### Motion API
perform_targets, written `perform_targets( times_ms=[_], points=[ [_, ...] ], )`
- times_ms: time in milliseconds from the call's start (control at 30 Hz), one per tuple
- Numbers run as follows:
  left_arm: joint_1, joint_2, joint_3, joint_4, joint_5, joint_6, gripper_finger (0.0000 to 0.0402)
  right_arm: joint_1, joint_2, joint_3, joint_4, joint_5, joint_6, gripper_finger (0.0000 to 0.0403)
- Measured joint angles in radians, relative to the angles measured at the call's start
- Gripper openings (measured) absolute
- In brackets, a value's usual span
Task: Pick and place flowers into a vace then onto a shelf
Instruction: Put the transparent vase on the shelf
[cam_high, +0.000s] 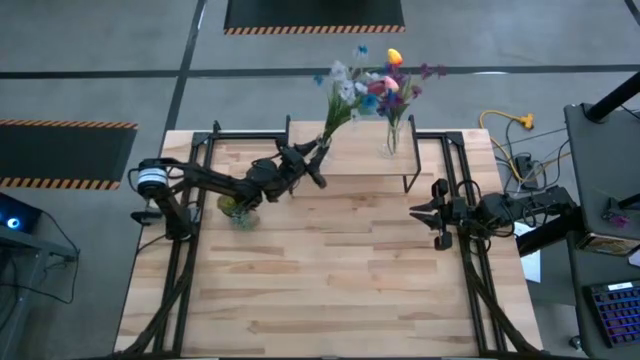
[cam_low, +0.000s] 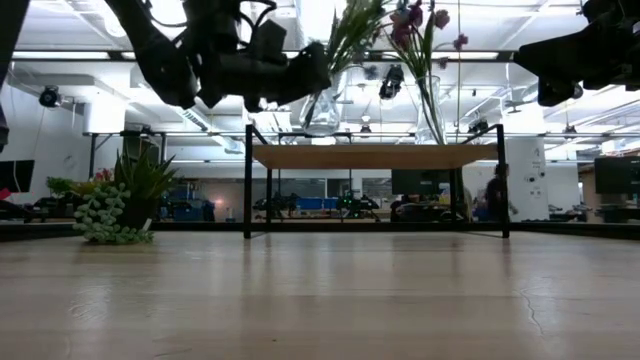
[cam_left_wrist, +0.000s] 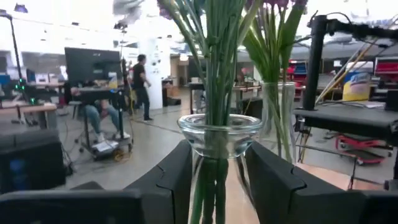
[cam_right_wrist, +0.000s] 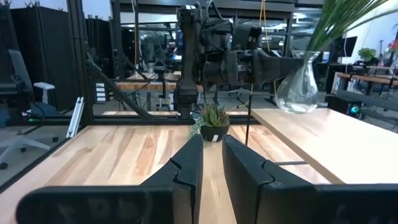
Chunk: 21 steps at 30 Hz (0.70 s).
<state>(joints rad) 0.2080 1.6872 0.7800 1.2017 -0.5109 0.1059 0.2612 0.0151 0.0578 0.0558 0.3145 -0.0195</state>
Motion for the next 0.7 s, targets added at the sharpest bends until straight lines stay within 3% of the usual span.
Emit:
perform_targets(
  times_ms=[700],
  points=[
    [0.018, 0.032, -0.023, -0.001, -0.030, 0.112, 0.0115, 0.000, 0.000, -0.001, -0.016, 0.000, -0.029, 0.0052]
  ],
)
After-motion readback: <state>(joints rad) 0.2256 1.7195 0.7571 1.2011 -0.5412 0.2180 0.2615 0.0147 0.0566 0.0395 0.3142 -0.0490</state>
